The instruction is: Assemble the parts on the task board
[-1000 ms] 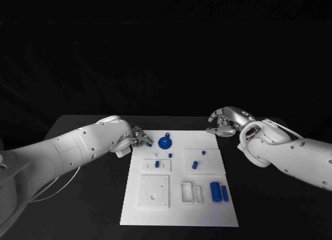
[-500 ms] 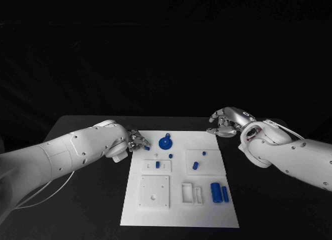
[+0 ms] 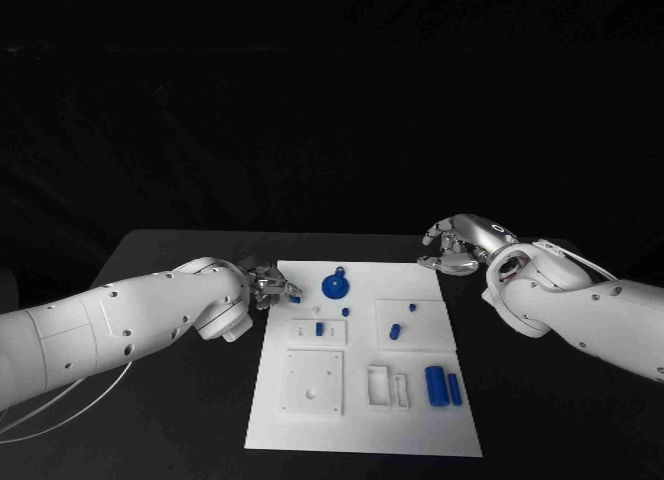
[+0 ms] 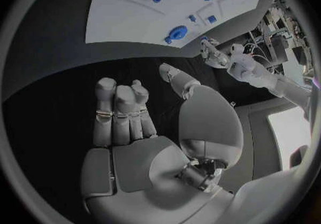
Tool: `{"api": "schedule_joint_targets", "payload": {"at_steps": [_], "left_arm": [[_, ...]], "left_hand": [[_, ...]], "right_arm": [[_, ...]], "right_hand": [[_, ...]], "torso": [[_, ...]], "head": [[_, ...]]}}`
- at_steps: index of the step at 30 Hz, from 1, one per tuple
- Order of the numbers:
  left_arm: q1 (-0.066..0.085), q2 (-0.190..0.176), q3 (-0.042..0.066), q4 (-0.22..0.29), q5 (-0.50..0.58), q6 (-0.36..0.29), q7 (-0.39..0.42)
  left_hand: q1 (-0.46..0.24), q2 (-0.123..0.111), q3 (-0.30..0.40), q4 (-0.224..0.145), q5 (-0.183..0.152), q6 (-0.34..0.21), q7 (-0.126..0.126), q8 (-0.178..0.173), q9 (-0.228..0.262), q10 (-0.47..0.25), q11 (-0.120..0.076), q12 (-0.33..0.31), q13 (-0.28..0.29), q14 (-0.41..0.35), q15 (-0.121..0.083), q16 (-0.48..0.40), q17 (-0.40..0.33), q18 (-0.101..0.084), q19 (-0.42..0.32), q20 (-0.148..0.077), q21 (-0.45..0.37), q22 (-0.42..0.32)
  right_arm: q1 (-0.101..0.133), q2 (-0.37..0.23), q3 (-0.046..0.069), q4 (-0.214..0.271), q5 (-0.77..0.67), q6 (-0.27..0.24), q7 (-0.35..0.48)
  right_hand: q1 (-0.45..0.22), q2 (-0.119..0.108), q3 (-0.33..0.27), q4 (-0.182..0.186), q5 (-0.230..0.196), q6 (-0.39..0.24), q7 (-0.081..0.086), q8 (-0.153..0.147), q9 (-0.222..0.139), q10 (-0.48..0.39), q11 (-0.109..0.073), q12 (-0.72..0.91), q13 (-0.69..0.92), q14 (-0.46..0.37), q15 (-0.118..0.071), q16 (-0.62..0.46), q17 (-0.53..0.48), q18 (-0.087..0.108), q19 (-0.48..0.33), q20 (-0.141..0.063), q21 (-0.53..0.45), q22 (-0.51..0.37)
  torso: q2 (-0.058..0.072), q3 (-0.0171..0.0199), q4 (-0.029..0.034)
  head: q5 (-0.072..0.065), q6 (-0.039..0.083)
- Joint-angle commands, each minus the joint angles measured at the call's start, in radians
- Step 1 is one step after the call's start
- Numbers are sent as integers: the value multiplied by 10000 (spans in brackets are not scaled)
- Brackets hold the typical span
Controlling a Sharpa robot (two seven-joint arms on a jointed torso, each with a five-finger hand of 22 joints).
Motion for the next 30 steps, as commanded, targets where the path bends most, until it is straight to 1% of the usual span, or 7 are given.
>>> {"api": "schedule_joint_targets", "payload": {"at_steps": [1,3,4,6,9,23,30], "left_arm": [[-33,-153,-124,386,-544,-753,234],[-49,-214,-169,531,-827,-836,252],[-63,-264,-255,629,-1188,-882,230],[-64,-294,-349,685,-1374,-882,167],[-79,-302,-375,733,-1576,-891,48],[-346,-260,-467,1162,-2091,-860,-265],[-412,-278,-469,1269,-2198,-702,-376]], "left_hand": [[28,3,424,-391,77,408,-339,426,1343,670,-595,39,21,634,-585,37,11,57,79,-1216,28,11],[26,-15,434,-403,108,420,-344,422,1359,674,-601,46,34,646,-600,38,13,60,93,-1223,32,12],[19,-34,439,-405,128,431,-347,421,1370,675,-604,50,42,654,-608,39,15,62,103,-1226,35,12],[12,-43,442,-402,134,436,-349,418,1377,677,-606,53,47,660,-614,39,16,62,110,-1228,36,11],[-3,-80,452,-393,145,455,-356,414,1396,685,-613,64,63,677,-627,44,20,65,127,-1234,38,10],[-17,-148,509,-353,184,497,-370,393,1442,705,-626,93,102,712,-638,62,37,70,160,-1250,43,9],[-11,-162,537,-348,222,521,-378,383,1465,718,-634,115,125,731,-637,80,49,72,175,-1257,50,13]], "right_arm": [[0,-38,2,20,-4,102,80],[0,-43,2,35,-4,105,83],[0,-58,2,54,-4,107,84],[0,-59,2,75,-4,115,84],[-1,-57,2,103,-5,119,90],[-2,-68,2,104,-6,143,101],[-2,-78,2,103,-6,152,99]], "right_hand": [[-120,-3,-3,43,55,209,154,43,-9,-53,-6,58,-10,65,-1,-51,12,601,57,-24,-47,131],[-121,-2,-4,44,58,210,154,43,-9,-53,-6,59,-11,65,-1,-51,12,601,58,-24,-47,131],[-121,-2,-5,44,62,210,153,44,-8,-52,-6,59,-11,66,-1,-51,13,601,58,-24,-47,131],[-121,-1,-5,45,67,211,153,44,-8,-52,-7,60,-11,66,-2,-51,14,601,59,-25,-47,132],[-121,-1,-5,45,72,212,152,45,-8,-51,-7,61,-12,67,-2,-51,14,601,60,-25,-47,132],[-118,-2,-10,42,91,216,151,47,-8,-49,-9,64,-14,71,-4,-52,18,601,63,-28,-47,135],[-119,-2,-14,42,97,218,150,47,-8,-48,-10,65,-15,74,-5,-53,20,601,65,-29,-47,136]], "torso": [[-6,-3,15],[-8,-6,22],[-9,-3,23],[-7,-2,26],[-3,-1,29],[3,-4,-2],[17,-2,-3]], "head": [[23,-3],[27,-13],[29,-18],[21,-18],[30,-18],[68,-71],[63,-93]]}}
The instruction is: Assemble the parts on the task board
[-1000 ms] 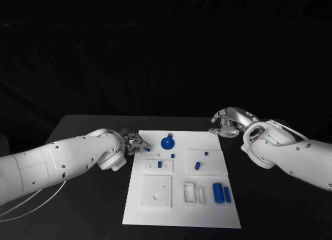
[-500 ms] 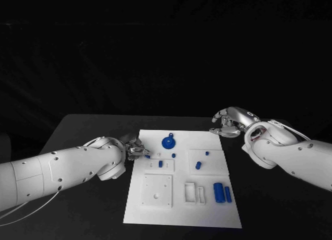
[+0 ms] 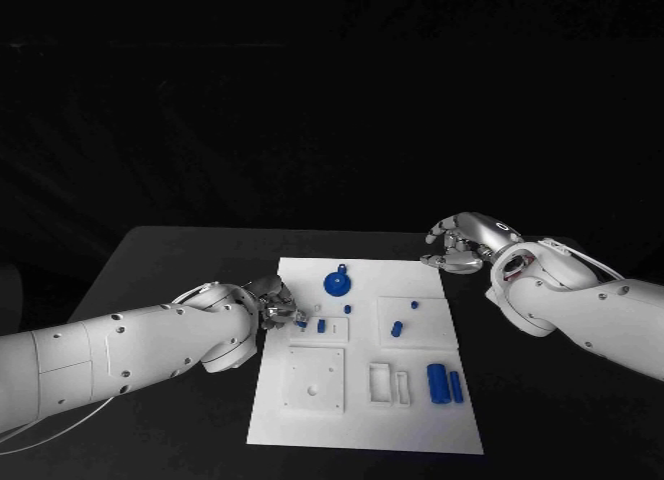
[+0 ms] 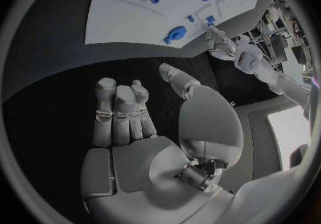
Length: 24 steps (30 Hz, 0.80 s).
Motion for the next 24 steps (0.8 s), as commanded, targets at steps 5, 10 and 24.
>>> {"api": "schedule_joint_targets", "payload": {"at_steps": [5,10,24], "left_arm": [[-24,15,5,79,-347,160,-180],[-29,24,5,65,-358,271,-234],[-42,-25,6,76,-405,505,-344]], "left_hand": [[69,-11,337,-280,96,356,-273,376,1475,579,-495,46,23,510,-552,47,22,71,75,-1222,55,21],[68,-12,342,-279,110,360,-274,372,1482,580,-497,51,29,513,-551,50,25,71,78,-1224,58,23],[77,-17,363,-300,182,378,-280,358,1509,582,-502,67,49,518,-544,63,37,70,80,-1228,65,32]], "right_arm": [[-1,-12,2,11,-30,130,85],[-1,-10,2,8,-30,147,89],[-3,2,2,-20,-30,158,95]], "right_hand": [[-119,-2,-18,41,62,229,138,47,-9,-70,-27,66,-18,87,-18,-54,14,600,66,-29,-47,130],[-120,-1,-20,41,64,230,137,47,-9,-70,-27,67,-19,88,-18,-54,15,600,67,-30,-47,131],[-123,0,-27,42,70,230,137,47,-9,-69,-28,68,-22,89,-19,-57,18,600,69,-31,-48,133]], "torso": [[6,1,9],[6,0,3],[6,-4,11]], "head": [[-17,-34],[-11,-40],[14,-78]]}}
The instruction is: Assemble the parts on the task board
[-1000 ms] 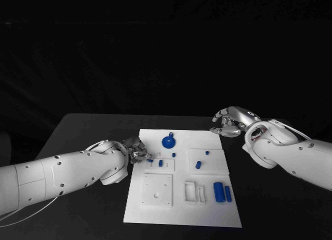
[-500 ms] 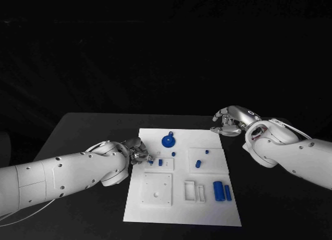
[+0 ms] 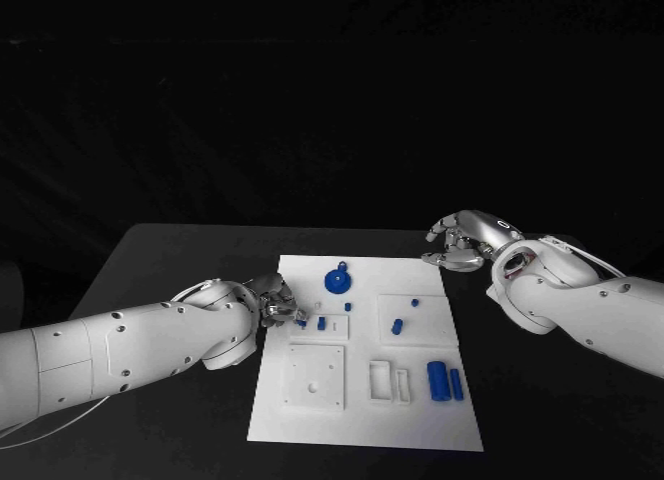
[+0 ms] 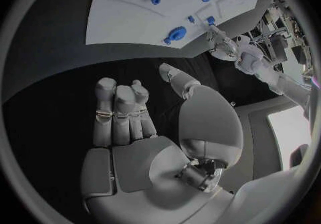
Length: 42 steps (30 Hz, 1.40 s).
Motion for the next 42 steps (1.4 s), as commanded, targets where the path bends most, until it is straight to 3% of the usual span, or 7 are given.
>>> {"api": "schedule_joint_targets", "payload": {"at_steps": [1,42], "left_arm": [[-46,-11,-29,25,-83,342,-177],[-74,-71,-29,40,-149,579,-224]], "left_hand": [[119,23,357,-294,68,324,-225,301,1490,509,-433,68,16,444,-538,65,18,70,81,-1229,66,14],[140,10,372,-452,302,399,-248,259,1592,530,-457,143,91,477,-512,138,73,63,95,-1243,112,59]], "right_arm": [[-3,4,2,-1,-35,124,86],[-4,2,2,-45,-34,139,93]], "right_hand": [[-123,0,-28,42,70,232,134,47,-9,-89,-13,69,-14,57,14,-57,11,601,69,-31,-48,136],[-126,6,-40,45,87,237,132,48,-10,-87,-16,74,-22,64,11,-64,20,601,76,-36,-52,140]], "torso": [[-1,-5,4],[-1,-3,-5]], "head": [[7,-10],[65,-66]]}}
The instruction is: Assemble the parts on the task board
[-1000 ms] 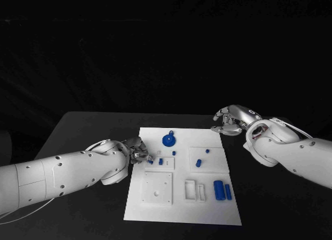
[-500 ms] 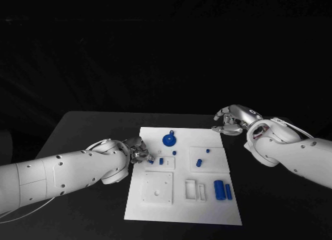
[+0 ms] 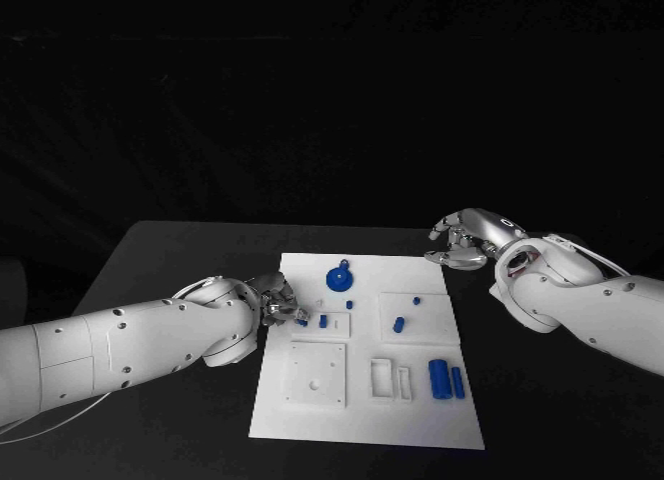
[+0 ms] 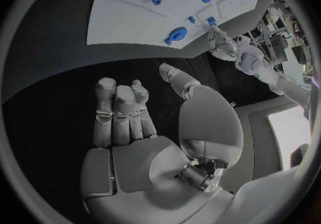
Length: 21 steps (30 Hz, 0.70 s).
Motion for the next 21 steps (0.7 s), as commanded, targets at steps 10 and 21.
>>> {"api": "schedule_joint_targets", "payload": {"at_steps": [10,21], "left_arm": [[-69,-26,-51,-12,-165,455,-166],[-69,-33,-51,-13,-207,547,-160]], "left_hand": [[153,-3,404,-463,78,357,-271,131,1531,493,-457,69,23,455,-460,70,24,63,72,-1268,41,17],[162,-12,407,-487,80,361,-272,123,1539,492,-459,74,30,455,-455,76,29,63,70,-1269,44,22]], "right_arm": [[-4,9,2,-21,-37,115,96],[-5,15,2,-20,-34,124,100]], "right_hand": [[-129,5,-44,48,52,213,156,48,-11,-46,-14,36,-17,83,-6,-66,16,598,51,-13,-53,142],[-132,7,-46,51,54,213,156,48,-11,-45,-15,37,-19,84,-6,-68,18,598,53,-13,-54,143]], "torso": [[1,1,-4],[-1,2,2]], "head": [[4,-15],[9,-27]]}}
